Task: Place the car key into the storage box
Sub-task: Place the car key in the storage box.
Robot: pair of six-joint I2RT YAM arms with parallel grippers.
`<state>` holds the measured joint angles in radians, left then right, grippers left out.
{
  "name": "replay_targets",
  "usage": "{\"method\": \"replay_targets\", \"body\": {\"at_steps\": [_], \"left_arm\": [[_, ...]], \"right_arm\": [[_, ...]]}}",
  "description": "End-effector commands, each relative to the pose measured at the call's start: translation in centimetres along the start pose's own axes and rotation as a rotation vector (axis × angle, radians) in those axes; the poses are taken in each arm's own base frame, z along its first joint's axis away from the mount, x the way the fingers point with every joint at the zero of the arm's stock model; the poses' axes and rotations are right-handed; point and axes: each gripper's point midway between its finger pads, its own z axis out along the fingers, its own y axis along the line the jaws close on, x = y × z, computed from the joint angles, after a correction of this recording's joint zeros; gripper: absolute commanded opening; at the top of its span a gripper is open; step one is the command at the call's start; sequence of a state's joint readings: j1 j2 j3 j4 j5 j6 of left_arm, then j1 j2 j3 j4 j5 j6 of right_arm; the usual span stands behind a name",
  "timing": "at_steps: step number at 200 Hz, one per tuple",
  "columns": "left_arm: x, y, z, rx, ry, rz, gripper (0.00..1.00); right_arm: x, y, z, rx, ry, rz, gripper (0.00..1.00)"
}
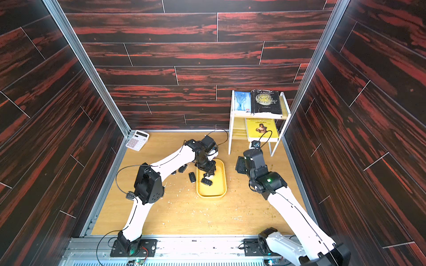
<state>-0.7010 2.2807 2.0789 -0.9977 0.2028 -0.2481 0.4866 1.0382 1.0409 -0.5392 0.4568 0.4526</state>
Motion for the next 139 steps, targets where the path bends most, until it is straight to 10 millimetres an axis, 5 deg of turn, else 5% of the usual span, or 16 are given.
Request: {"method": "replay_targets", "body": {"at_steps": [1,139], "left_arm": [[-1.2,-0.3,0.0,-0.045,-0.081,-0.154,0.0],[-2.5,-3.2,5.3,0.007,-0.16,-0.376,0.0]], "right_arm": [[-1.0,-0.8,-1.3,0.024,-0.033,0.011,0.68],[-1.7,-2.0,-3.6,0.038,-0.084,0.021,0.72]]}}
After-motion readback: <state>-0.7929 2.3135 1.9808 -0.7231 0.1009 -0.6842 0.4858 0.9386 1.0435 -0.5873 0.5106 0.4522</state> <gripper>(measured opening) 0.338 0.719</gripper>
